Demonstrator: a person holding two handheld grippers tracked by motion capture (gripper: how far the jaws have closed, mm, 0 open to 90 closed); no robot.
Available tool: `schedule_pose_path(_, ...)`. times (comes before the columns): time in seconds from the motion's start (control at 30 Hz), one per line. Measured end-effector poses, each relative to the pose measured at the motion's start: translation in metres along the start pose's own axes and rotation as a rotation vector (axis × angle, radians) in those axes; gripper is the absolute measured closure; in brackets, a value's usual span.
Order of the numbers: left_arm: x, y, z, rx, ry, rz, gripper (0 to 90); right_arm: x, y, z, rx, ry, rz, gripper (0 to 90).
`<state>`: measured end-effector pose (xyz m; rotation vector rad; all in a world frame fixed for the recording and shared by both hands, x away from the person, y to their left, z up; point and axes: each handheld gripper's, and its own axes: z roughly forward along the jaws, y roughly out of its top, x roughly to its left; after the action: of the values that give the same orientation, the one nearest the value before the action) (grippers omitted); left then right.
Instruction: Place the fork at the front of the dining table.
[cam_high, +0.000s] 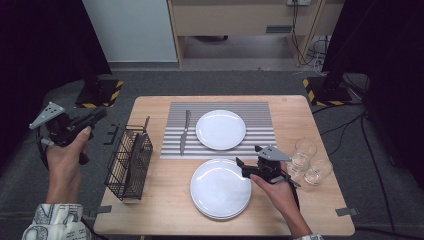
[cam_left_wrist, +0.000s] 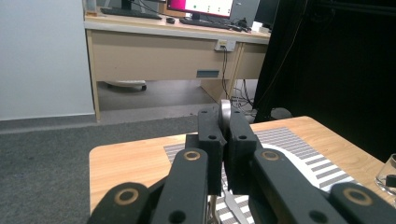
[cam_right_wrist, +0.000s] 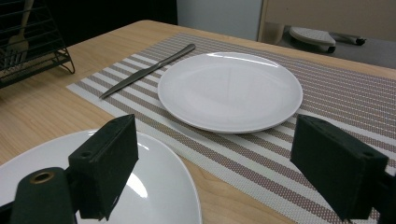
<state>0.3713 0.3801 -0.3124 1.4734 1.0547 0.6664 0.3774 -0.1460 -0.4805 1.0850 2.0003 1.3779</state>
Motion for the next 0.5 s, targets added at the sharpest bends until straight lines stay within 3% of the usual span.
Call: schedule_pose_path(0.5, -0.011, 0.012, 0.004, -0.030, -0.022, 0.003, 86.3, 0.000, 0.000, 0.000, 0.000, -0.001, -0.002, 14.8)
